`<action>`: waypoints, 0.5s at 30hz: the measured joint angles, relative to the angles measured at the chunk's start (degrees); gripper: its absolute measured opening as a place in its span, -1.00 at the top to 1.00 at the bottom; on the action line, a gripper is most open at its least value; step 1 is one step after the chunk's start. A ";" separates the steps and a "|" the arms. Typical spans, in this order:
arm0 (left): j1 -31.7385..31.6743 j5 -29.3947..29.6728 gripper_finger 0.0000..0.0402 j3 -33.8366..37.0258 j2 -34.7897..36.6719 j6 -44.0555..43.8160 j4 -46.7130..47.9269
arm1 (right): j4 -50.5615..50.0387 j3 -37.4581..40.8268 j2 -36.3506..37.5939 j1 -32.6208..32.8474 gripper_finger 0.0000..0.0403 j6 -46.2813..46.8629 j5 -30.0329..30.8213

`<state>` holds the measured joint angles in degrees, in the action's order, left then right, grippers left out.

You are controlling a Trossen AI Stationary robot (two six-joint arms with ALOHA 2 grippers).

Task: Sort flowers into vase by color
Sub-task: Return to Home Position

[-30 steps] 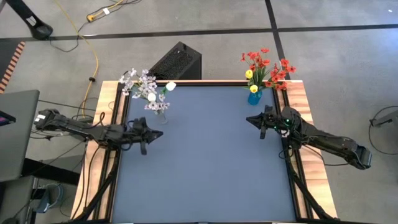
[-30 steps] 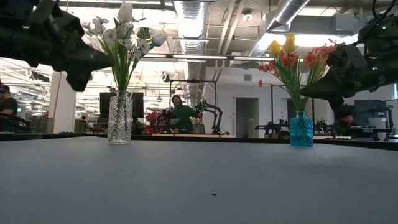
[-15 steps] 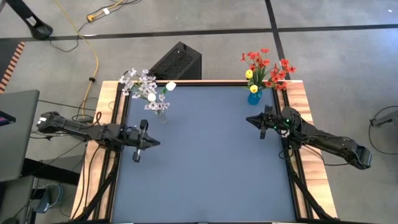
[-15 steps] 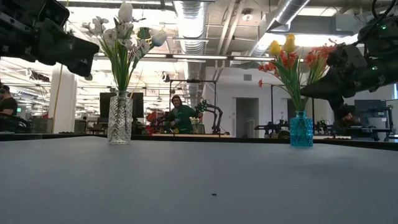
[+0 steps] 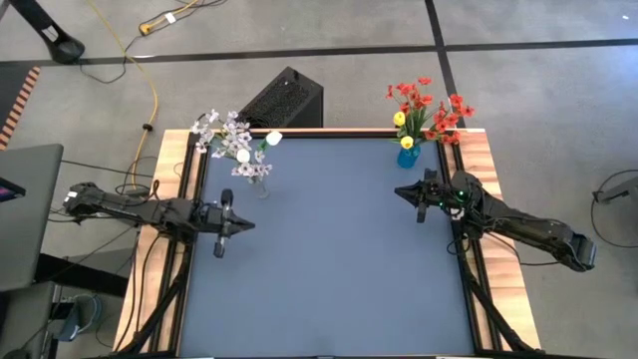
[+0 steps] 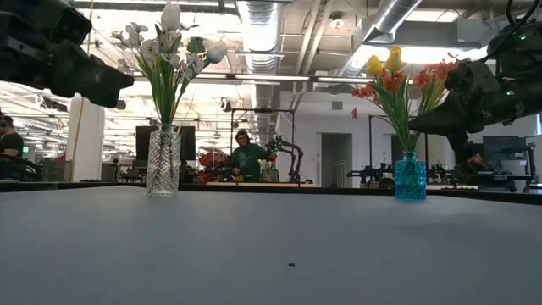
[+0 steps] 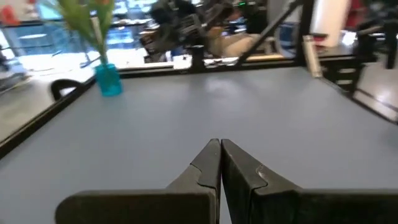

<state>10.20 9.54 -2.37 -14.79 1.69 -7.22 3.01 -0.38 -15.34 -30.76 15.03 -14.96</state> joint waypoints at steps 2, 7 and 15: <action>0.00 2.18 1.00 0.00 -0.12 -0.53 0.27 | 0.00 0.00 -0.02 0.00 0.74 -0.02 0.00; -0.01 5.35 1.00 0.00 -0.24 -2.18 2.73 | 0.00 0.00 0.00 -0.02 0.74 -0.02 0.00; -0.01 5.32 1.00 -0.02 -0.37 -2.33 9.18 | -0.02 0.00 0.00 0.00 0.74 -0.02 0.00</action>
<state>10.19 14.86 -2.39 -15.15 -0.64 1.96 2.98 -0.38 -15.34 -30.76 15.00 -14.96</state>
